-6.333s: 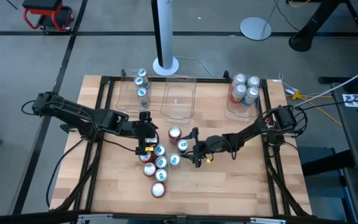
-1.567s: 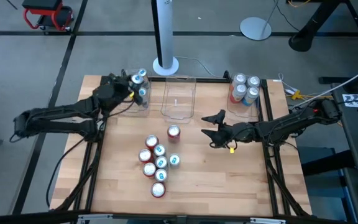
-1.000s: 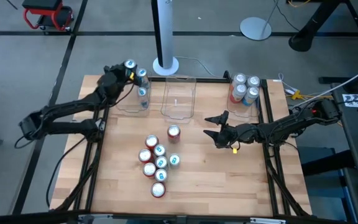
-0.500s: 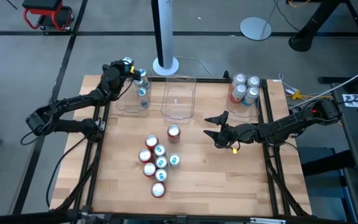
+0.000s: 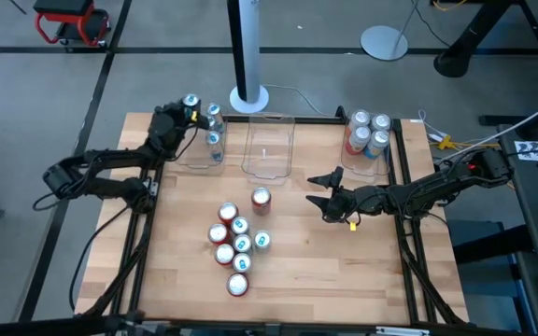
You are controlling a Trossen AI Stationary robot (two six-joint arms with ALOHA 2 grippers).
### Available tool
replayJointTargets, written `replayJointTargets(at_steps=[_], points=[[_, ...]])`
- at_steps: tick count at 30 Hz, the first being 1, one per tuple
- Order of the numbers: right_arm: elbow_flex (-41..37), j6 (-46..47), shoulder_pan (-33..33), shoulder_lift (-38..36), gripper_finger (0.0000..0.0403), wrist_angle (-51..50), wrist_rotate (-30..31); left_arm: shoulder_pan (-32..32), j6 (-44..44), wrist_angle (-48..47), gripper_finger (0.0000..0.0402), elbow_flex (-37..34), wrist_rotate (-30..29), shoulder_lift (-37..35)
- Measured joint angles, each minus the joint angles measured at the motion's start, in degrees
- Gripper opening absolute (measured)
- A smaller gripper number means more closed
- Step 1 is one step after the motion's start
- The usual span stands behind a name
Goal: Sort soda cans
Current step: Put the blue soda can into the left transparent bin
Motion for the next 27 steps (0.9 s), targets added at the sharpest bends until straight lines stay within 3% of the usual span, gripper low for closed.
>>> replayJointTargets(at_steps=[27], points=[[0.0,-0.2,0.0,0.0,0.0321,-0.2,0.1,3.2,-6.9,9.5,0.0235,-0.2,1.1,16.1]])
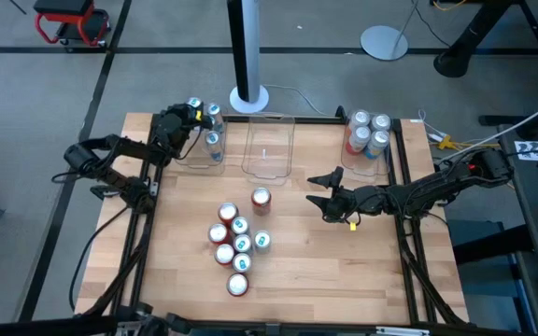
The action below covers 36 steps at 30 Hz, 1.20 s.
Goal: Sort soda cans
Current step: Put the blue soda can into the left transparent bin
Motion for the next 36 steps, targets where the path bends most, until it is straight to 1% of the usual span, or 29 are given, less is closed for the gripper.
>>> replayJointTargets(at_steps=[4,6,13,18,22,29,32,36], points=[[0.0,0.0,0.0,0.0,0.0321,-0.1,0.0,0.0,0.9,-0.2,0.0259,0.0,-0.1,0.0],[0.0,0.0,0.0,0.0,0.0321,-0.1,0.0,0.0,0.9,0.0,0.0263,-0.1,0.0,0.0],[0.0,0.1,0.0,0.0,0.0321,-0.1,0.0,0.0,1.2,1.6,0.0239,-0.2,0.2,0.1],[0.0,0.2,0.0,0.0,0.0321,-0.2,0.0,-0.1,2.6,1.4,0.0241,-0.2,1.6,-0.4],[0.0,0.6,0.0,0.0,0.0321,-0.3,-0.2,-0.2,3.4,-2.3,0.0241,-0.3,3.2,-3.6],[0.0,1.1,0.0,0.0,0.0321,-0.6,-1.0,0.5,7.4,-10.2,0.0239,-2.8,3.6,-12.7],[0.0,1.1,0.0,0.0,0.0321,-0.6,-1.0,1.5,5.7,-9.7,0.0239,-4.4,3.4,-14.9],[0.0,1.1,0.0,0.0,0.0321,-0.5,-1.0,1.9,5.6,-9.3,0.0239,-4.9,3.7,-15.4]])
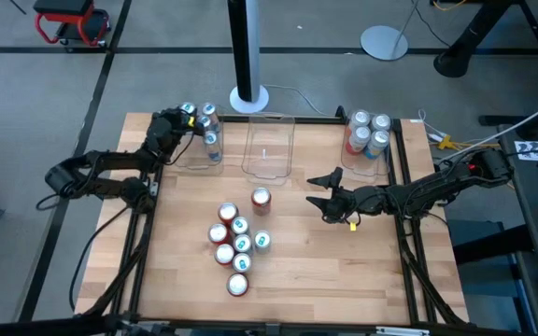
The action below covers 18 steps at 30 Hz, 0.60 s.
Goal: Sort soda cans
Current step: Put the blue soda can into the left transparent bin
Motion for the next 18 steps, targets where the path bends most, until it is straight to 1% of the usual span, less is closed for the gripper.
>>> replayJointTargets(at_steps=[4,8,18], points=[[0.0,0.0,0.0,0.0,0.0321,0.2,0.0,-0.1,-0.1,2.0,0.0239,0.1,0.3,-0.2],[0.0,0.0,0.0,0.0,0.0321,0.2,0.0,-0.1,-0.2,-3.0,0.0239,0.1,0.7,-0.1],[0.0,-0.5,0.0,0.0,0.0321,0.4,0.0,-0.1,1.0,-1.0,0.0239,-0.6,1.4,-0.1]])
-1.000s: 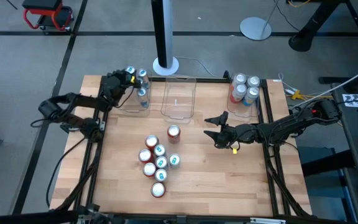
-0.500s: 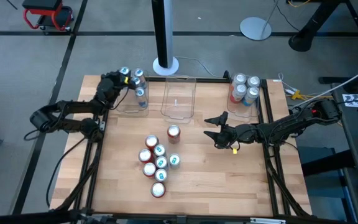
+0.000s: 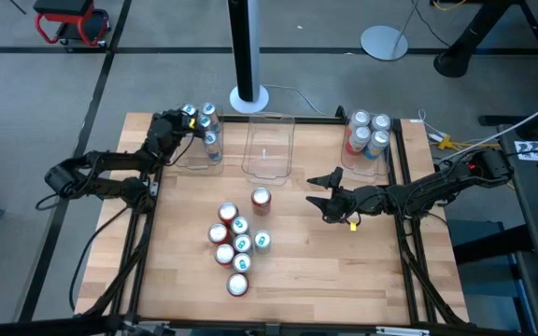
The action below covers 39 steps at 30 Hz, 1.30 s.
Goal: Sort soda cans
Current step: Put the blue soda can into the left transparent bin
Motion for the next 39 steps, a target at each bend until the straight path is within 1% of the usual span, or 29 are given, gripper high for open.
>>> replayJointTargets(at_steps=[4,8,11,19,21,27,33,39], points=[[0.0,0.0,0.0,0.0,0.0321,0.0,0.0,-0.2,0.8,-2.5,0.0239,-0.1,3.2,-2.7],[0.0,0.0,0.0,0.0,0.0321,0.0,0.0,-0.4,3.1,-9.4,0.0239,-0.1,3.1,-7.7],[0.0,0.0,0.0,0.0,0.0321,-0.1,0.0,-0.4,4.5,-12.3,0.0239,-0.1,3.6,-9.3],[0.0,0.4,0.0,0.0,0.0321,0.0,-0.1,-0.4,6.8,-11.9,0.0239,0.1,3.7,-8.0],[0.0,0.4,0.0,0.0,0.0321,0.0,-0.1,-0.4,6.0,-11.1,0.0239,0.1,3.4,-7.4],[0.0,0.0,0.0,0.0,0.0321,0.0,-0.1,0.1,-0.8,-9.7,0.0239,0.1,3.0,-5.2],[0.0,0.0,0.0,0.0,0.0321,0.0,-0.1,0.1,-1.2,-8.6,0.0239,0.3,3.0,-2.1],[0.0,0.0,0.0,0.0,0.0321,0.0,-0.1,0.1,0.1,-8.5,0.0239,0.2,3.4,-1.7]])
